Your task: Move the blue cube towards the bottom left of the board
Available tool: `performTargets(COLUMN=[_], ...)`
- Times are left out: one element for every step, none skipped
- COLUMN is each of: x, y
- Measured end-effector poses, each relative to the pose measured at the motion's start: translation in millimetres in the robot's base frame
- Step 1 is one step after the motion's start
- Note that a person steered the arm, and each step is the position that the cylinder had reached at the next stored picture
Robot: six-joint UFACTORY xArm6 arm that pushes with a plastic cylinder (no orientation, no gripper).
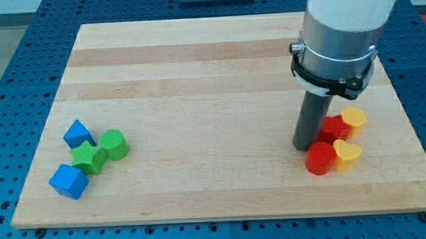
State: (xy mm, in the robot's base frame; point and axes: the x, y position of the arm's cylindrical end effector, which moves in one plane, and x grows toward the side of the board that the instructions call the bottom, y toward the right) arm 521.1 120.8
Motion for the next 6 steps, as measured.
performTargets(x=[64.0,75.7,84.1,82.5,77.3,69.2], y=[-41.4,-47.3,-103.6,-208.3,-280.1,-338.0])
